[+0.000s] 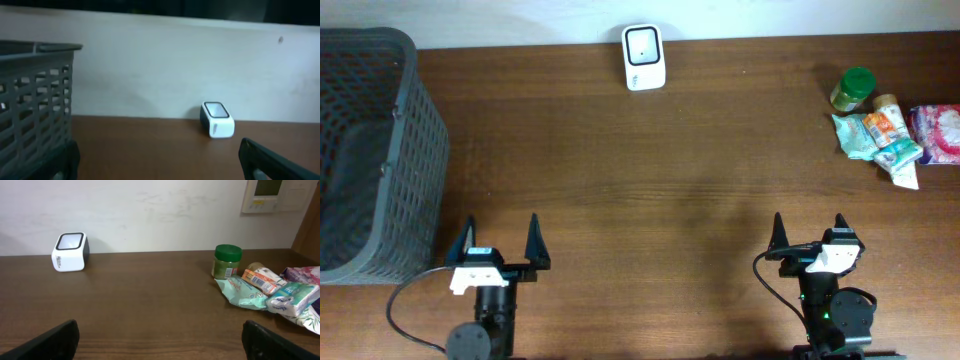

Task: Scan the item barcode

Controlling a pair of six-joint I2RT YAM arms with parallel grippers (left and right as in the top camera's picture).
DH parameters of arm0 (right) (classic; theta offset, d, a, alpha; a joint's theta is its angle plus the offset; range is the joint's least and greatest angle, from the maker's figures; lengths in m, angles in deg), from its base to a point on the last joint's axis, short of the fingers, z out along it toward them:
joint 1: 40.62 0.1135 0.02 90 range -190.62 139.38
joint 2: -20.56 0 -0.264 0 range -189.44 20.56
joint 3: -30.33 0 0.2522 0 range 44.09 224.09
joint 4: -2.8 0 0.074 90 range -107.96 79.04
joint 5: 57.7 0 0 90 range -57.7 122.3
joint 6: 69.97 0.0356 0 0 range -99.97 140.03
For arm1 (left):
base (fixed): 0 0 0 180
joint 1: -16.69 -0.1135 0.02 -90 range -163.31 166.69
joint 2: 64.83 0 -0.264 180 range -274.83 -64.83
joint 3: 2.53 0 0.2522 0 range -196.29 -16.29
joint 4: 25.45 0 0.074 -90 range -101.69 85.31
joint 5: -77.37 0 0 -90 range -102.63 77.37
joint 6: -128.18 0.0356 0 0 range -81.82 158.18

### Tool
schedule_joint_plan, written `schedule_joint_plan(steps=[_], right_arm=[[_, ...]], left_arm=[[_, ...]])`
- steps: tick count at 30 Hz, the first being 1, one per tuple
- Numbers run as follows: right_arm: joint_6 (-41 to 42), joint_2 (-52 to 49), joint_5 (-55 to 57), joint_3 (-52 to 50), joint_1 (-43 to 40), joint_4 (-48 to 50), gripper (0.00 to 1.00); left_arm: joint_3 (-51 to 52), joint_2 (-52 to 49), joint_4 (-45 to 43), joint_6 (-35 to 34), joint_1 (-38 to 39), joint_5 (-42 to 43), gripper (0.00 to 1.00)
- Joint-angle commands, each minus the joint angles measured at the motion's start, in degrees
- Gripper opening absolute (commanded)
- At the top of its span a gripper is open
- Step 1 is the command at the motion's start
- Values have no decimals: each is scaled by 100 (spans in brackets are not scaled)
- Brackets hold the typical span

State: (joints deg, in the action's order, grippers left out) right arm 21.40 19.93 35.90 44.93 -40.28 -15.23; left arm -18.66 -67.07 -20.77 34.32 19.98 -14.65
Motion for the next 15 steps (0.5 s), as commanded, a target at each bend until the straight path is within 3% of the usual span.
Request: schedule_joint_plan(steps=[1,3,15], right_arm=[[44,44,7,-52,-37,-17,99],[44,44,7,-52,-37,-17,99],[44,44,7,-52,-37,-17,99]], left_arm=[[186,197,-138,586,-37,164,99],[186,197,-186,1016,-37,378,99],[186,197,1390,997,-37,181,99]])
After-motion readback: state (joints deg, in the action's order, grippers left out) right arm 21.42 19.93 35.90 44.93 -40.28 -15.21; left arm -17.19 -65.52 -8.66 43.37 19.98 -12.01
